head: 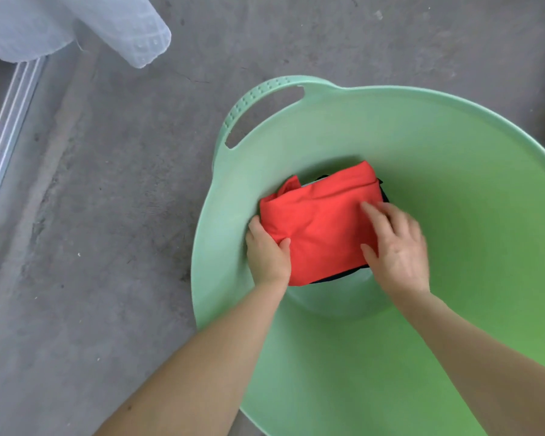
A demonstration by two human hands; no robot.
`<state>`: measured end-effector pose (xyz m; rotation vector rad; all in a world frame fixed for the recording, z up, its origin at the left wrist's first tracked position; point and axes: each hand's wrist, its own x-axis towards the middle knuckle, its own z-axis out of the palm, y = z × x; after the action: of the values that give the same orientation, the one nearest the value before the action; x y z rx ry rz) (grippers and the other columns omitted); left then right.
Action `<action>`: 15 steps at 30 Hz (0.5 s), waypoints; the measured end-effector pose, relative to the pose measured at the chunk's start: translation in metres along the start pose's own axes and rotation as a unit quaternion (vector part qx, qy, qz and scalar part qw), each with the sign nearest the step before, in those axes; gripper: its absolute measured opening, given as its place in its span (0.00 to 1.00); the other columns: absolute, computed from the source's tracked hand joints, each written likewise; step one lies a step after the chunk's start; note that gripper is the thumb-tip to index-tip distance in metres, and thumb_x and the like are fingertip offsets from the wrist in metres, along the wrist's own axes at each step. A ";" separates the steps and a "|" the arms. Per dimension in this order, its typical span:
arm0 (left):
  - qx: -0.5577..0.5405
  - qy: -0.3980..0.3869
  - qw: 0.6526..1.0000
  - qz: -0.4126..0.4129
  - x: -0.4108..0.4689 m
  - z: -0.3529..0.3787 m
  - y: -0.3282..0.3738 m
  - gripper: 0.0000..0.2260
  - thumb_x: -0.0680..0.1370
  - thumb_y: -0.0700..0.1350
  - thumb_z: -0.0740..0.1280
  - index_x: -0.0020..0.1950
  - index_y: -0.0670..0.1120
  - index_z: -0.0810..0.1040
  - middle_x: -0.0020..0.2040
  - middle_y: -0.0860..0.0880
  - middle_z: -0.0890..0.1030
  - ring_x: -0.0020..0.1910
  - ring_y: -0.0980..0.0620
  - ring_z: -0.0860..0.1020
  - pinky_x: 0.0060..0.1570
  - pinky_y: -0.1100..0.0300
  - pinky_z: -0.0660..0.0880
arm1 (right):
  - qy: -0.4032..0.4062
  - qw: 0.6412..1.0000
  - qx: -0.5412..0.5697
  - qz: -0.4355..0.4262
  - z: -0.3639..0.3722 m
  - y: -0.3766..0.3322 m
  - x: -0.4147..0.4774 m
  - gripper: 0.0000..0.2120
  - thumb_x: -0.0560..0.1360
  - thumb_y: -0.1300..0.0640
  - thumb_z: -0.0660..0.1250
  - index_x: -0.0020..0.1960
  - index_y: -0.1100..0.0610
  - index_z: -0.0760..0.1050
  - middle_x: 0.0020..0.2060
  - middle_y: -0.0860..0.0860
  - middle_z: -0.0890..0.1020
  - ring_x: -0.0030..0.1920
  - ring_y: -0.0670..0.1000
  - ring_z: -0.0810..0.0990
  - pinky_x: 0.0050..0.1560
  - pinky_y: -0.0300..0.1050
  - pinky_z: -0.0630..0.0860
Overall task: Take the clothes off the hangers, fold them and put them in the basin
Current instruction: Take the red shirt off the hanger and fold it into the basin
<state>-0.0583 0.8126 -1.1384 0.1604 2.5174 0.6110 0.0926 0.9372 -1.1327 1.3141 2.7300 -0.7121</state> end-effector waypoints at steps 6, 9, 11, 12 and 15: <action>0.260 0.058 0.905 0.331 -0.017 0.003 -0.010 0.42 0.60 0.50 0.80 0.71 0.49 0.66 0.67 0.45 0.70 0.66 0.44 0.70 0.62 0.52 0.71 | -0.041 0.983 -0.074 -0.160 0.008 -0.021 0.022 0.37 0.63 0.59 0.77 0.70 0.49 0.69 0.72 0.52 0.67 0.72 0.56 0.64 0.64 0.58 0.69; 0.302 -0.027 0.893 0.333 0.004 0.008 -0.006 0.51 0.58 0.55 0.80 0.76 0.50 0.59 0.77 0.44 0.58 0.75 0.42 0.60 0.66 0.50 0.69 | -0.139 0.976 -0.124 -0.110 0.010 -0.019 0.042 0.42 0.69 0.54 0.73 0.76 0.42 0.54 0.77 0.48 0.51 0.77 0.53 0.49 0.73 0.57 0.57; 0.296 -0.086 0.900 0.307 0.018 0.014 -0.003 0.55 0.61 0.56 0.79 0.79 0.50 0.48 0.79 0.43 0.47 0.77 0.42 0.49 0.74 0.52 0.58 | -0.191 0.968 -0.145 -0.074 0.012 -0.015 0.057 0.44 0.72 0.51 0.70 0.76 0.39 0.44 0.77 0.46 0.42 0.77 0.52 0.42 0.74 0.56 0.55; 0.295 -0.115 0.903 0.291 0.024 0.018 -0.001 0.57 0.63 0.57 0.78 0.78 0.49 0.43 0.78 0.42 0.42 0.77 0.43 0.45 0.76 0.53 0.52 | -0.208 0.963 -0.160 -0.064 0.013 -0.012 0.063 0.45 0.73 0.49 0.69 0.75 0.38 0.40 0.77 0.45 0.40 0.77 0.52 0.41 0.74 0.57 0.56; 0.316 -0.145 0.898 0.270 0.030 0.031 -0.002 0.60 0.64 0.59 0.76 0.76 0.48 0.33 0.77 0.41 0.34 0.77 0.42 0.40 0.76 0.53 0.46 | -0.236 0.951 -0.190 -0.055 0.020 -0.007 0.069 0.48 0.73 0.45 0.68 0.73 0.38 0.31 0.76 0.46 0.35 0.77 0.52 0.39 0.71 0.57 0.62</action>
<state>-0.0674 0.8295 -1.1770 1.1253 2.2731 -0.0729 0.0398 0.9759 -1.1633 0.7919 2.3969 -0.4042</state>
